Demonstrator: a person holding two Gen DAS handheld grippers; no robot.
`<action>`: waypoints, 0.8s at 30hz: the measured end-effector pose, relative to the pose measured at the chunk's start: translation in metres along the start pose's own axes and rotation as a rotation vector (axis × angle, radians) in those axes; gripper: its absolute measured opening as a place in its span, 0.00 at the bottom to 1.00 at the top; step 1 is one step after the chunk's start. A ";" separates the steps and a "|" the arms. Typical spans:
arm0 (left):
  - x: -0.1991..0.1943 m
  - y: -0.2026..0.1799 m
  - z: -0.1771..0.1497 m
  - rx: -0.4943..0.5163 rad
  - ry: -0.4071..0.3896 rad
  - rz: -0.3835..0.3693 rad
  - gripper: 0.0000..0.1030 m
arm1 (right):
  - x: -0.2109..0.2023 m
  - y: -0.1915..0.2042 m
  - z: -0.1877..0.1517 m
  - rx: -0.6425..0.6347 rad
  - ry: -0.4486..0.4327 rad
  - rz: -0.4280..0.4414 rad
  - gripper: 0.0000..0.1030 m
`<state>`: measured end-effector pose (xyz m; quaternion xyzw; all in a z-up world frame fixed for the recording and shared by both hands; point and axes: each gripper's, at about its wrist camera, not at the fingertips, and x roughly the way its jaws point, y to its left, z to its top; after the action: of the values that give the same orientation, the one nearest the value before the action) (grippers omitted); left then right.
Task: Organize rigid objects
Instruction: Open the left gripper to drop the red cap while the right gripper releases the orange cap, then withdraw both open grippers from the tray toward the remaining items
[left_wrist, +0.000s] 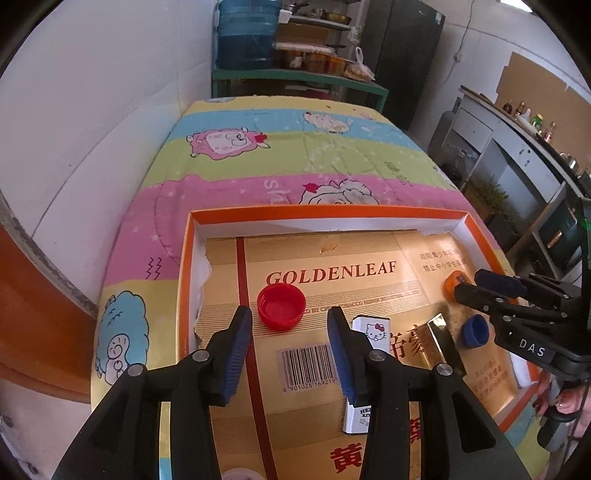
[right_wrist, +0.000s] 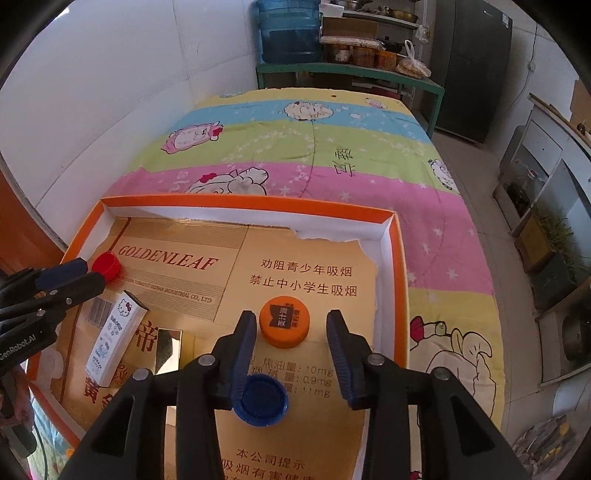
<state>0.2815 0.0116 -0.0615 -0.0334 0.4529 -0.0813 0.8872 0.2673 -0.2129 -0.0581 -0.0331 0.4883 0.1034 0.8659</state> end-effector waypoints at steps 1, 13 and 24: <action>-0.001 0.000 0.000 0.001 -0.001 0.000 0.42 | -0.001 0.000 0.000 -0.001 0.000 0.000 0.38; -0.024 -0.004 -0.005 -0.001 -0.035 -0.011 0.42 | -0.018 -0.001 -0.010 0.012 -0.017 -0.001 0.38; -0.049 -0.009 -0.015 0.005 -0.060 -0.016 0.42 | -0.041 0.004 -0.020 0.019 -0.044 -0.006 0.39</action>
<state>0.2406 0.0117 -0.0301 -0.0371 0.4255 -0.0886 0.8998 0.2290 -0.2187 -0.0334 -0.0240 0.4701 0.0970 0.8769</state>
